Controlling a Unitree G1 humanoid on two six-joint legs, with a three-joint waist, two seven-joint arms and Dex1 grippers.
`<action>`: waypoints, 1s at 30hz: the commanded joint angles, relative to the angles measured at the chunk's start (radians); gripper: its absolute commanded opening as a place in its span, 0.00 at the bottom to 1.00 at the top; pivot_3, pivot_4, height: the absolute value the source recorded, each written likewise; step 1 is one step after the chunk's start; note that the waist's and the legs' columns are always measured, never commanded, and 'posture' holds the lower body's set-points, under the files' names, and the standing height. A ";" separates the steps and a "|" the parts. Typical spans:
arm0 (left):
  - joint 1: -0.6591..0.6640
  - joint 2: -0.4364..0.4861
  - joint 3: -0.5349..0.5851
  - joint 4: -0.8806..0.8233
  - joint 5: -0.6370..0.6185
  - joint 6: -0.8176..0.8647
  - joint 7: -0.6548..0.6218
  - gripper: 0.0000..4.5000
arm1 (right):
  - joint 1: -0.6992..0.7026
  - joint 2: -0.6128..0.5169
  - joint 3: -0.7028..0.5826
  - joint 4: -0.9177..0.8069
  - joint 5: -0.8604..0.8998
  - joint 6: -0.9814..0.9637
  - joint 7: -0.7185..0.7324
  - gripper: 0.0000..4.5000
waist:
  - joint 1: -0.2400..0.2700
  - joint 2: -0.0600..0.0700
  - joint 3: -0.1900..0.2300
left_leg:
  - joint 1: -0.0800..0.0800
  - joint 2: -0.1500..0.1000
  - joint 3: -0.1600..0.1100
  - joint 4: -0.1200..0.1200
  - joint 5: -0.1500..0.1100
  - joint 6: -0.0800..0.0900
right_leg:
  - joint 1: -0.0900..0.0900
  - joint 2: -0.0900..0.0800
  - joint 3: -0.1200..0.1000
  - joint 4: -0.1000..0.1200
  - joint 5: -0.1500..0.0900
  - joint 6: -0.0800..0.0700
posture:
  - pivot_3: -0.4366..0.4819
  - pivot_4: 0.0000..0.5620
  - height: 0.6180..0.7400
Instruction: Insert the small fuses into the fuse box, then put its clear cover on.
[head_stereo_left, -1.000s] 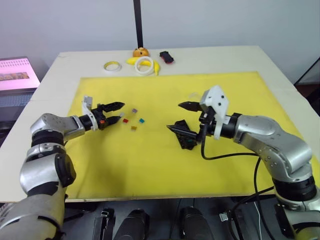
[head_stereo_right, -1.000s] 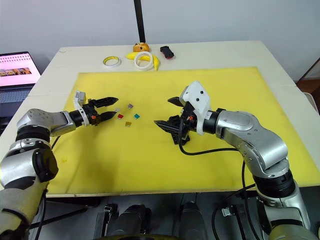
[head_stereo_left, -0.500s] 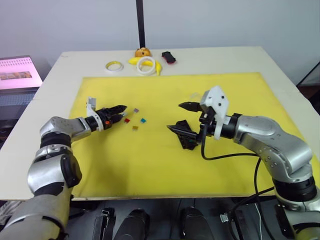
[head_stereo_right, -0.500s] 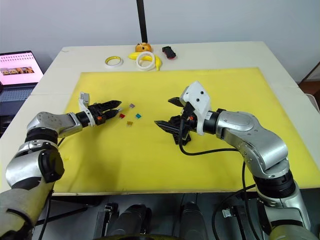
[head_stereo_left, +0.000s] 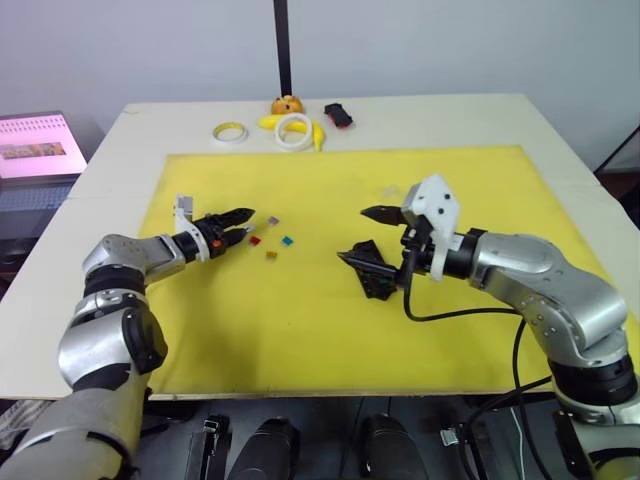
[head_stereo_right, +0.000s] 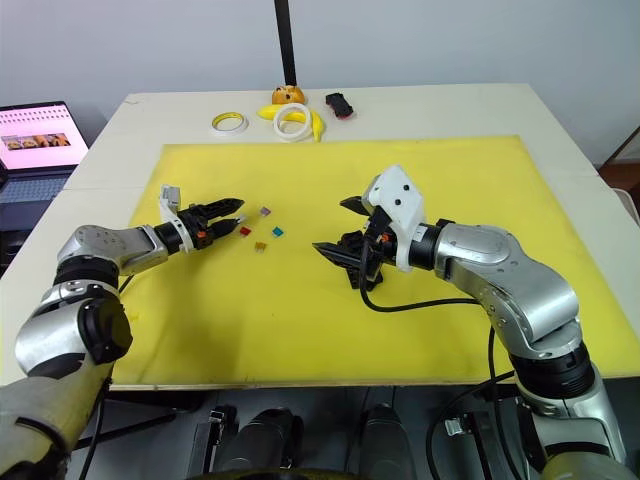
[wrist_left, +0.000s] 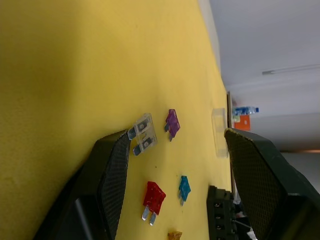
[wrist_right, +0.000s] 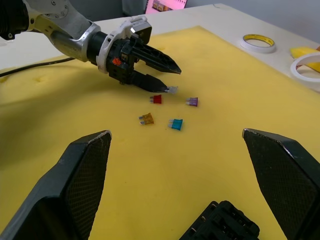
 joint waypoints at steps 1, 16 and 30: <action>0.005 -0.016 0.002 0.023 0.006 0.001 0.031 0.41 | -0.014 -0.007 -0.033 -0.036 0.006 0.001 -0.005 1.00 | -0.001 0.000 0.000 | 0.000 0.000 0.000 0.000 0.000 0.000 | 0.000 0.000 0.000 0.000 0.000 0.000 | 0.48 0.27 1.00; 0.052 -0.025 -0.003 0.057 0.054 -0.089 0.178 0.10 | 0.006 -0.004 -0.043 -0.041 0.008 0.010 -0.010 1.00 | -0.006 0.002 -0.002 | 0.001 0.000 0.001 0.000 0.000 0.000 | 0.000 0.000 0.000 0.000 0.000 0.000 | 0.48 0.27 1.00; -0.024 0.167 0.021 -0.091 -0.062 0.144 0.002 0.00 | 0.018 0.005 -0.101 -0.069 0.073 0.050 -0.029 1.00 | -0.054 0.006 -0.008 | 0.001 0.001 -0.001 -0.004 0.000 -0.001 | -0.006 0.002 0.001 0.003 0.000 0.000 | 0.48 0.27 1.00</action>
